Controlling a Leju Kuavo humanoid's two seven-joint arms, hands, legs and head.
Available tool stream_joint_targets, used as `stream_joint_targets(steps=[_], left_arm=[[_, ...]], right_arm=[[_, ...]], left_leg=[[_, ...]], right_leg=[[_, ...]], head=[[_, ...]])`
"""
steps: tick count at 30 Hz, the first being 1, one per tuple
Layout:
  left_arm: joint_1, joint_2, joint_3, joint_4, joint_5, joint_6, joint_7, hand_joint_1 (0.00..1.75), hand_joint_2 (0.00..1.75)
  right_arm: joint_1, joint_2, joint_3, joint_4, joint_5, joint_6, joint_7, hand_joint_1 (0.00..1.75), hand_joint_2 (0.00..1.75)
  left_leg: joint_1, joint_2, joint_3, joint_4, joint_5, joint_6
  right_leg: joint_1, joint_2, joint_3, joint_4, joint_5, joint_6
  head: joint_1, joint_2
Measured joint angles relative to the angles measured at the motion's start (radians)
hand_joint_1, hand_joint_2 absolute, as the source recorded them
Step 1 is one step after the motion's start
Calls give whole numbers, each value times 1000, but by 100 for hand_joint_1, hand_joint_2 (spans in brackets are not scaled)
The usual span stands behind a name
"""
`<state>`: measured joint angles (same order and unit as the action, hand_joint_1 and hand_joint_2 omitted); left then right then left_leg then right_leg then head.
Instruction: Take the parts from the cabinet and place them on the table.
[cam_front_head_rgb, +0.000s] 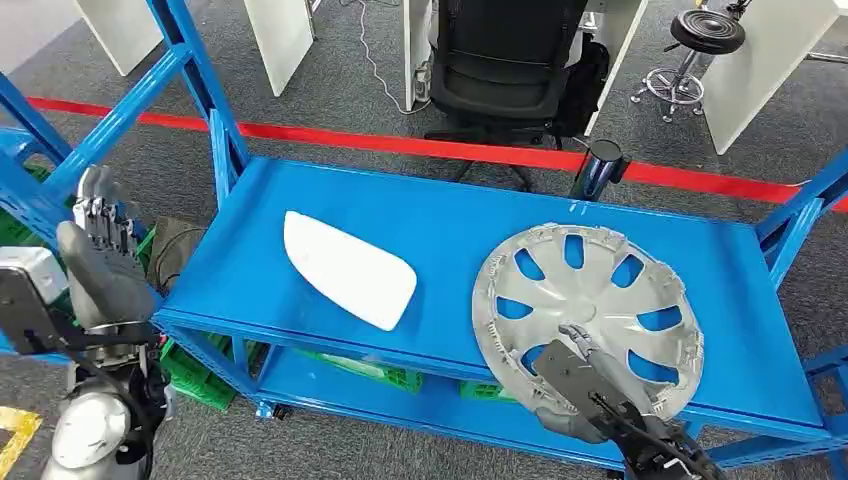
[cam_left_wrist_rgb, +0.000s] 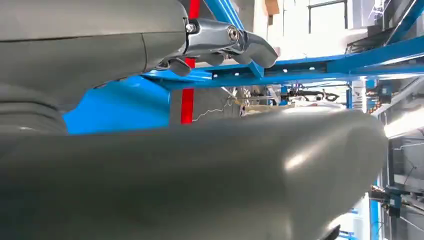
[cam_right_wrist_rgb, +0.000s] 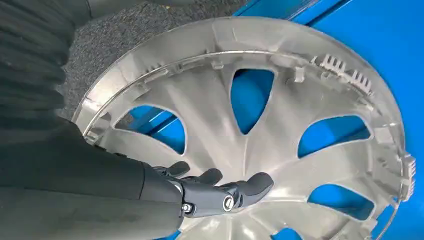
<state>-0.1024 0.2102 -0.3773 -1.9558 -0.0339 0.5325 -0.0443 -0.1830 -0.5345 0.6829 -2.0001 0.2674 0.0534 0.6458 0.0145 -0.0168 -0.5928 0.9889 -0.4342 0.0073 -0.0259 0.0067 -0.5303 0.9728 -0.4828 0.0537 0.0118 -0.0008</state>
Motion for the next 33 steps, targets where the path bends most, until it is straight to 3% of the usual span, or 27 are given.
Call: stream_joint_targets(steps=[24,33], left_arm=[[-49,0,-35,32,34,-6,-1,0,0],[-57,-1,-48,37,40,-13,-1,0,0]], right_arm=[[-26,-2,120,62,-3,52,0,0,175],[-46,-1,133,127,69,70,9,0,175]], left_leg=[[0,0,0,0,0,0],[0,0,0,0,0,0]], right_leg=[[0,0,0,0,0,0],[0,0,0,0,0,0]], head=[[0,0],[0,0]])
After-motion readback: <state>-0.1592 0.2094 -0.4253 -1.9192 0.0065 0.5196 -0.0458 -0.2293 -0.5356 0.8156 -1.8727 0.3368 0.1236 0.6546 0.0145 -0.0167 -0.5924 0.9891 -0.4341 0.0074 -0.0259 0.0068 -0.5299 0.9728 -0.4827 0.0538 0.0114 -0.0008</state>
